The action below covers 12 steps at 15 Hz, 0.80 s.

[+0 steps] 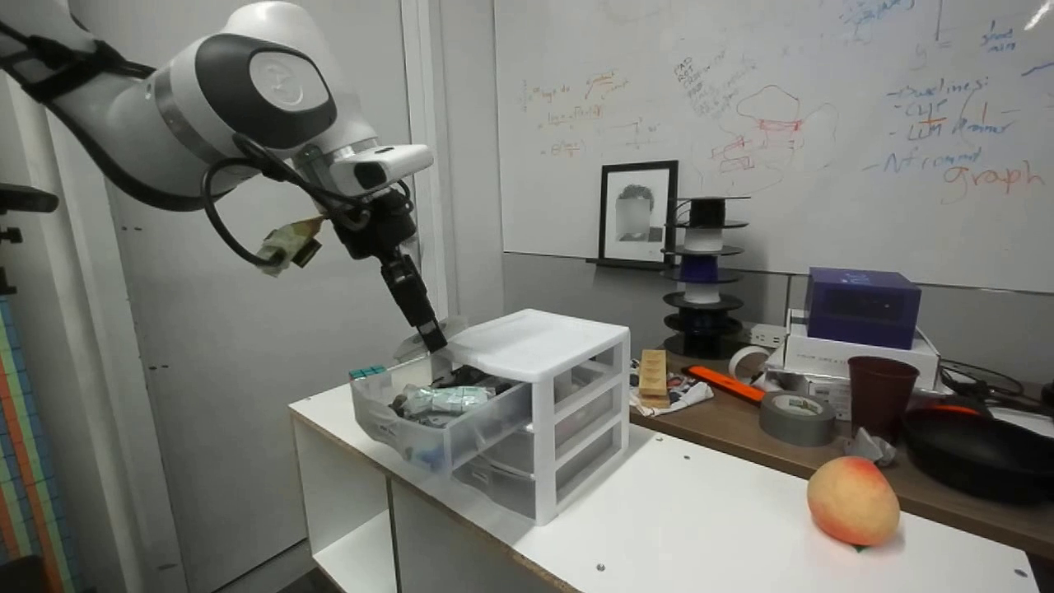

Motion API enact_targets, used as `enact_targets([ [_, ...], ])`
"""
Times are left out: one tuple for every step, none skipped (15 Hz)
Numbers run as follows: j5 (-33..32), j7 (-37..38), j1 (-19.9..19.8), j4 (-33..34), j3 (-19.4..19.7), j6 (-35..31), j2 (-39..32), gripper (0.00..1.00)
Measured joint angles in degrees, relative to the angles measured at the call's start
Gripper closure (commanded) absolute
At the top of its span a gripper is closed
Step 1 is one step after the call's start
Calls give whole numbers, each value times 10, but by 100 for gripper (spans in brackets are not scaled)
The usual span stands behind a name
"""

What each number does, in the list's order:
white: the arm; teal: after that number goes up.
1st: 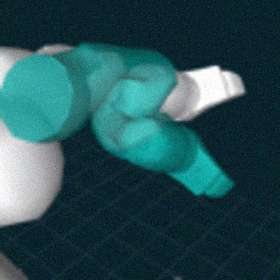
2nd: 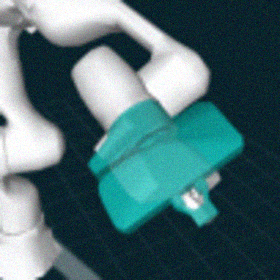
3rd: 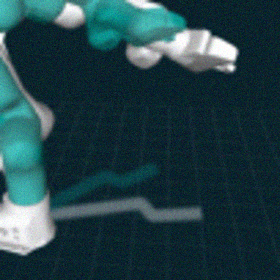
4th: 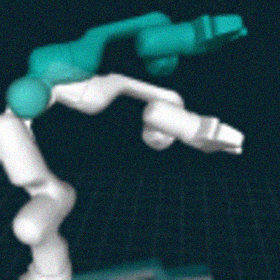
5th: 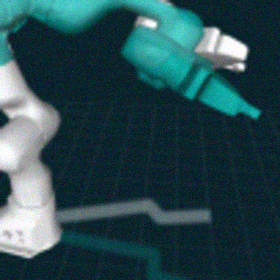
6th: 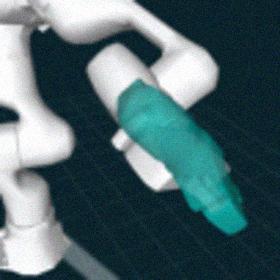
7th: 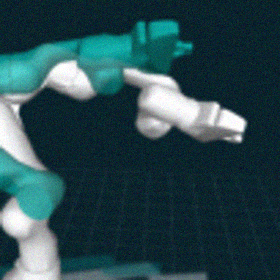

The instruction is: Put the paper in the topmost drawer and close it

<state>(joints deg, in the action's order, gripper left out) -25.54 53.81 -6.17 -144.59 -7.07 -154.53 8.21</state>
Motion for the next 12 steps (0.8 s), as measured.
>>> enact_targets([
  [-13, 5, 0, -7, -1, 0, 6, 85],
  [-23, 7, 0, -17, -1, 0, 15, 85],
  [-32, 9, 0, -30, -1, 0, 27, 85],
  [-40, 9, -1, -48, -1, 0, 42, 85],
  [-47, 9, -2, -71, -1, -1, 61, 85],
  [-52, 9, -4, -94, -1, -2, 81, 85],
  [-56, 9, -6, -118, -1, -5, 103, 85],
  [-58, 9, -9, -141, -4, -8, 124, 85],
  [-65, 12, -9, -150, -5, -9, 139, 85],
  [-74, 20, -9, -148, -5, -9, 147, 85],
  [-80, 30, -10, -144, -5, -15, 152, 85],
  [-83, 41, -12, -140, -4, -25, 156, 85],
])
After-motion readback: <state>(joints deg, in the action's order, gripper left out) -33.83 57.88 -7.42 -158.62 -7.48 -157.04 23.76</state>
